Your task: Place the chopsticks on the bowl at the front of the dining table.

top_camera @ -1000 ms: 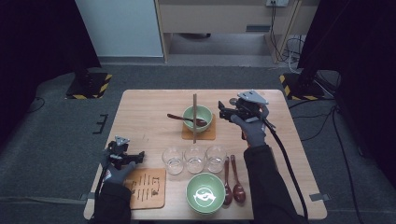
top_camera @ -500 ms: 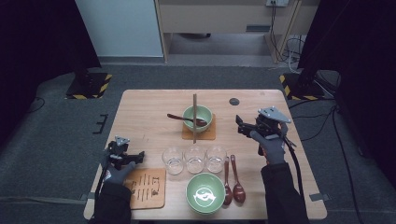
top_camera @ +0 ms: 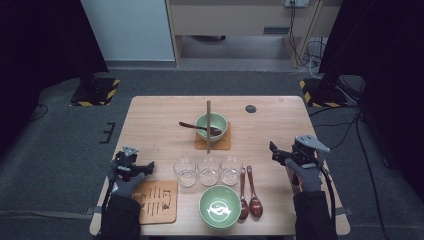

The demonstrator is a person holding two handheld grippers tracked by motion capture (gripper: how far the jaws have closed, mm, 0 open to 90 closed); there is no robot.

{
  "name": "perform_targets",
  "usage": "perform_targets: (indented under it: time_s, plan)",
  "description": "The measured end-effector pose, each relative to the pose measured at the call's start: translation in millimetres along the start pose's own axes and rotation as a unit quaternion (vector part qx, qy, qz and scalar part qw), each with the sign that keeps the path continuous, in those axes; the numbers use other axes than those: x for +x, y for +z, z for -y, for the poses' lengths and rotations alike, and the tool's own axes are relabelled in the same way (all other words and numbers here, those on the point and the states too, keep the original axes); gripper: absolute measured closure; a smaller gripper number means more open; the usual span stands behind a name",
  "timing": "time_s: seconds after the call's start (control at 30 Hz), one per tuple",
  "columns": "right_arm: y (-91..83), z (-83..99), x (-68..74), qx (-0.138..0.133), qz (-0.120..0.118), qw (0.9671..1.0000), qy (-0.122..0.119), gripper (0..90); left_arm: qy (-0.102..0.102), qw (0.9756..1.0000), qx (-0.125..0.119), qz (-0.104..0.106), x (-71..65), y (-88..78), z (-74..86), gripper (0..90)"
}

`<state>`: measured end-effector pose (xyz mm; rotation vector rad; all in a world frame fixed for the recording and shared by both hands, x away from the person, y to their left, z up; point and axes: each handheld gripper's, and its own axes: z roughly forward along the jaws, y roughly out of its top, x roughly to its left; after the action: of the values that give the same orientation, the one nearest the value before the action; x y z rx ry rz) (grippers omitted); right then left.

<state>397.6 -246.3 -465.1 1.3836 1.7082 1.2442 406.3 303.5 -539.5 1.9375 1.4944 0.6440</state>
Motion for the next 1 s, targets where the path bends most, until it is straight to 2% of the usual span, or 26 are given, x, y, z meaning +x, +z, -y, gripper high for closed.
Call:
perform_targets:
  time_s: [0.3,0.53,0.57,0.63,0.7,0.8,0.9,0.93,1.0]
  plan:
    - [-9.9,24.6,-29.5,0.041,0.030,0.9986,-0.009,6.2,-0.012,0.9997,-0.014,-0.013,2.1,-3.0,0.4,16.2]
    - [-13.7,39.2,-48.1,0.070,0.054,0.9960,-0.010,6.9,-0.015,0.9994,-0.024,-0.021,2.1,-4.7,-0.8,23.9]
    - [-12.1,47.5,-53.6,0.088,0.064,0.9940,-0.014,7.0,-0.016,0.9992,-0.030,-0.021,1.7,-5.8,-1.9,24.5]
    - [-11.1,54.7,-58.7,0.102,0.066,0.9924,-0.016,7.1,-0.017,0.9990,-0.037,-0.021,1.1,-7.5,-2.8,25.6]
    - [-10.8,57.0,-60.7,0.106,0.067,0.9919,-0.015,7.1,-0.018,0.9989,-0.040,-0.020,0.7,-8.8,-3.3,26.2]
    - [-10.2,65.1,-71.0,0.120,0.080,0.9894,-0.012,7.2,-0.014,0.9981,-0.059,-0.011,-4.2,-15.9,-7.0,27.4]
    - [-10.9,67.0,-75.1,0.122,0.085,0.9888,-0.009,7.2,-0.010,0.9973,-0.073,-0.004,-8.7,-20.5,-10.4,28.0]
    - [-11.7,68.8,-78.8,0.123,0.088,0.9884,-0.004,7.1,-0.011,0.9959,-0.090,0.007,-12.5,-25.1,-11.9,29.5]
    - [-12.1,69.6,-80.5,0.123,0.090,0.9883,-0.002,7.1,-0.012,0.9953,-0.095,0.010,-13.8,-26.7,-12.4,30.5]
